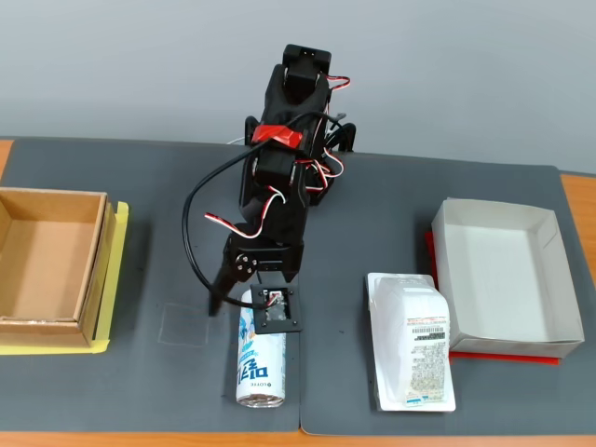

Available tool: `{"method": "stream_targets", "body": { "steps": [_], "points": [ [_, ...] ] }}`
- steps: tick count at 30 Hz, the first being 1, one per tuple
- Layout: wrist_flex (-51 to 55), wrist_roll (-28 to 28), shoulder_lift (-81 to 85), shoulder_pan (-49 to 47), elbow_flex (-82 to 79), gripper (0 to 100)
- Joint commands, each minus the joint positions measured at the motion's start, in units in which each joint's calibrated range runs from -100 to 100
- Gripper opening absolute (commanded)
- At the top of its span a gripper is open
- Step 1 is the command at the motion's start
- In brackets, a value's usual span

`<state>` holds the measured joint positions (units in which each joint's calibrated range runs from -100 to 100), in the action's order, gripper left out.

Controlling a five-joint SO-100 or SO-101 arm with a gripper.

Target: Pick the can and put it in the brown box

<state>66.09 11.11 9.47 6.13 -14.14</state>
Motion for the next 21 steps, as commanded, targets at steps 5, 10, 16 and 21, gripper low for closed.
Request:
{"method": "stream_targets", "body": {
  "steps": [5, 10, 16, 21],
  "points": [
    [0.26, -0.53, -1.46, -3.21, 2.83, 48],
    [0.17, -3.61, -3.75, -4.18, 3.46, 48],
    [-0.52, -3.97, -7.56, -4.51, 3.46, 48],
    [-0.78, -3.97, -9.76, -4.75, 3.46, 48]
  ]
}}
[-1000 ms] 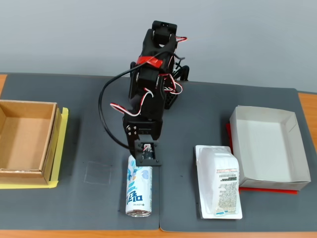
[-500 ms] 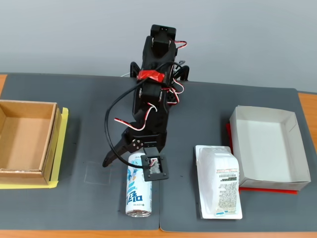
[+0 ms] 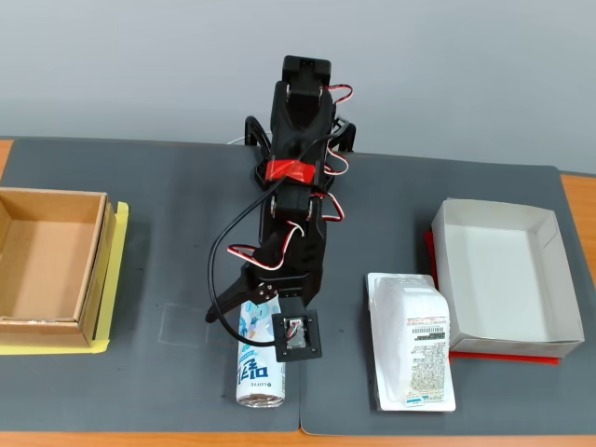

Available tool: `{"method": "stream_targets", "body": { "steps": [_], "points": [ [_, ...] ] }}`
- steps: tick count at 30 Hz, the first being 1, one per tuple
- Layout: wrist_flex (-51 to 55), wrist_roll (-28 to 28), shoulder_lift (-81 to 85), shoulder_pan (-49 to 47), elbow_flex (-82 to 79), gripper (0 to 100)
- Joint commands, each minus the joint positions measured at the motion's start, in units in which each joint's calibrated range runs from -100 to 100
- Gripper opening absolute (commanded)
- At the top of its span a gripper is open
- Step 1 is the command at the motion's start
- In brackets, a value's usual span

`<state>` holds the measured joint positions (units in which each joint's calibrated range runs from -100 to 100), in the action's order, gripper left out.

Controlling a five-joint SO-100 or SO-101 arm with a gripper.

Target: Pick the can and put it in the brown box

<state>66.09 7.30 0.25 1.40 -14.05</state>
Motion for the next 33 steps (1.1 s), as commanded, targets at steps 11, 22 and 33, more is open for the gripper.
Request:
{"method": "stream_targets", "body": {
  "steps": [11, 22, 33],
  "points": [
    [-2.78, -3.13, -4.36, -0.67, 3.37, 48],
    [-5.73, -3.24, -7.33, -0.67, 3.37, 48],
    [-8.24, -3.24, -10.55, -1.24, 3.37, 48]
  ]
}}
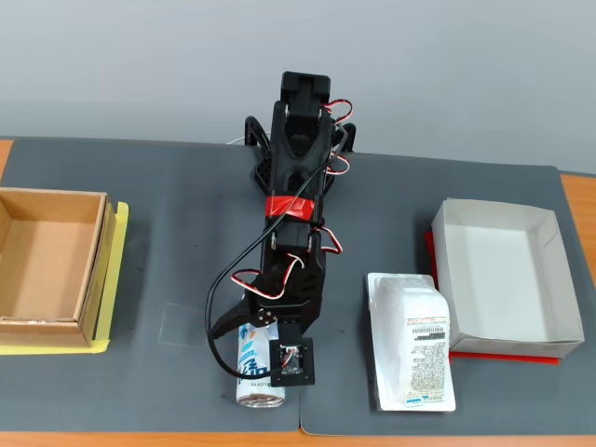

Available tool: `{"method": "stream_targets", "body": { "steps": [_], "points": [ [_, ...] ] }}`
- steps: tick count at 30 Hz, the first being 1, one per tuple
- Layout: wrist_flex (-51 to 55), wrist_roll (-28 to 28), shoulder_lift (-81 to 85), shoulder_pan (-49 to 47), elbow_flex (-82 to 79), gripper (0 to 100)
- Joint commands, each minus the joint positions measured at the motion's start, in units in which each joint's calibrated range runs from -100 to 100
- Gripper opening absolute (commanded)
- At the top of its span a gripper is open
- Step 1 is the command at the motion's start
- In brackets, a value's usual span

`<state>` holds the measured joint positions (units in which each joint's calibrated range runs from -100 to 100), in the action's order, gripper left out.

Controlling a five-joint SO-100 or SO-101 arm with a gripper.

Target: Pick the can and put it in the brown box

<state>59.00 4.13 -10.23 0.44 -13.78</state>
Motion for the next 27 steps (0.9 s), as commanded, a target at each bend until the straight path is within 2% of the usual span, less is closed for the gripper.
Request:
{"method": "stream_targets", "body": {
  "steps": [1, 22, 27],
  "points": [
    [-1.67, -0.06, -0.32, -0.36, 3.1, 48],
    [-2.62, -0.06, -4.13, -0.36, 3.1, 48],
    [-7.13, 0.04, -4.21, -0.36, 2.29, 48]
  ]
}}
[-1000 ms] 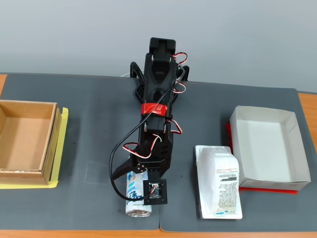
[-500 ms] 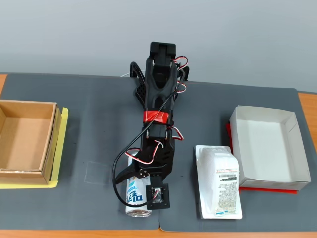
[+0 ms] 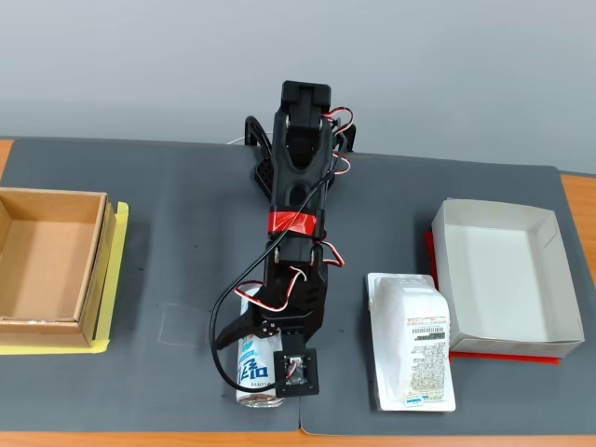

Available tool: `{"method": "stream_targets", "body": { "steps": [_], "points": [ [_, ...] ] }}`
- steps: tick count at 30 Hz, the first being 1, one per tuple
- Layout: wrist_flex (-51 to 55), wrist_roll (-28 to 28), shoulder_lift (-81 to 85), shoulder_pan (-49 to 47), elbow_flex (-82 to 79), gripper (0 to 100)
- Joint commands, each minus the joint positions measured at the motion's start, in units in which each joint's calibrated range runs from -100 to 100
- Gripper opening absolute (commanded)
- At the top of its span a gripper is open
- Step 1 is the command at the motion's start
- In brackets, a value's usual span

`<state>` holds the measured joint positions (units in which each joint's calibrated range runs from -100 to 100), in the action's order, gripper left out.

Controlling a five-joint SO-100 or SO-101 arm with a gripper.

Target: Pick the can and put it in the brown box

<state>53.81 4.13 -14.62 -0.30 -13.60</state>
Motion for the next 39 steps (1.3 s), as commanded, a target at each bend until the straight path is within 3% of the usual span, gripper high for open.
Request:
{"method": "stream_targets", "body": {
  "steps": [1, 26, 34, 39],
  "points": [
    [-1.94, 0.15, 0.18, 0.38, 2.11, 48],
    [-1.94, -0.06, -3.21, 0.38, 2.02, 48],
    [-1.94, -0.06, -3.89, 0.38, 2.83, 28],
    [-1.68, -0.06, -3.72, 0.38, 2.74, 22]
  ]
}}
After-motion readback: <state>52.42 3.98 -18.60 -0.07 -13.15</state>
